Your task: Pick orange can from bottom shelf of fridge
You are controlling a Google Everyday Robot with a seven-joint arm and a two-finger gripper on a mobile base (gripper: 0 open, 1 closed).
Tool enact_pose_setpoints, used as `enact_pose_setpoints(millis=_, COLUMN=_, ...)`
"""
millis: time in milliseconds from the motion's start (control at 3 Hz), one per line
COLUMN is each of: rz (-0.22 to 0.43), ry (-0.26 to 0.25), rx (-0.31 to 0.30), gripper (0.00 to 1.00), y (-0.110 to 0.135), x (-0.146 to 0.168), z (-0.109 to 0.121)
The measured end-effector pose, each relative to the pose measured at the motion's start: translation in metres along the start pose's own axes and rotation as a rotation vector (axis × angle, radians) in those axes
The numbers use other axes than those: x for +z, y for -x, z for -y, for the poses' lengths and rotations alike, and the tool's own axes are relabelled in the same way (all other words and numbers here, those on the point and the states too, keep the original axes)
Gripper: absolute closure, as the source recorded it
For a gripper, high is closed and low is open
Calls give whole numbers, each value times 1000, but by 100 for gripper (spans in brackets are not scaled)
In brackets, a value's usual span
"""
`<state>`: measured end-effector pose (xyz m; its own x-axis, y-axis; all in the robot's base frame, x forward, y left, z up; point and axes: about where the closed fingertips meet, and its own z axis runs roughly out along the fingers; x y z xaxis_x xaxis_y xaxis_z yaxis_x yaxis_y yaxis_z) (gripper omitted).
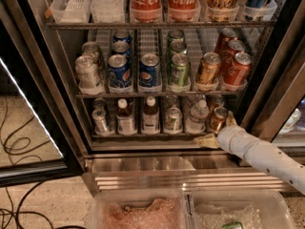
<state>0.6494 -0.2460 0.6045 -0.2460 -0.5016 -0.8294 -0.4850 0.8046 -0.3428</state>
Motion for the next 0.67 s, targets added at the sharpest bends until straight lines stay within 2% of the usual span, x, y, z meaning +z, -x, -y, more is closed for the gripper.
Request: enact_pose_setpoints(millis=667, rz=-3, ry=-28, rx=-27, gripper=0, y=-1, x=4, z=4)
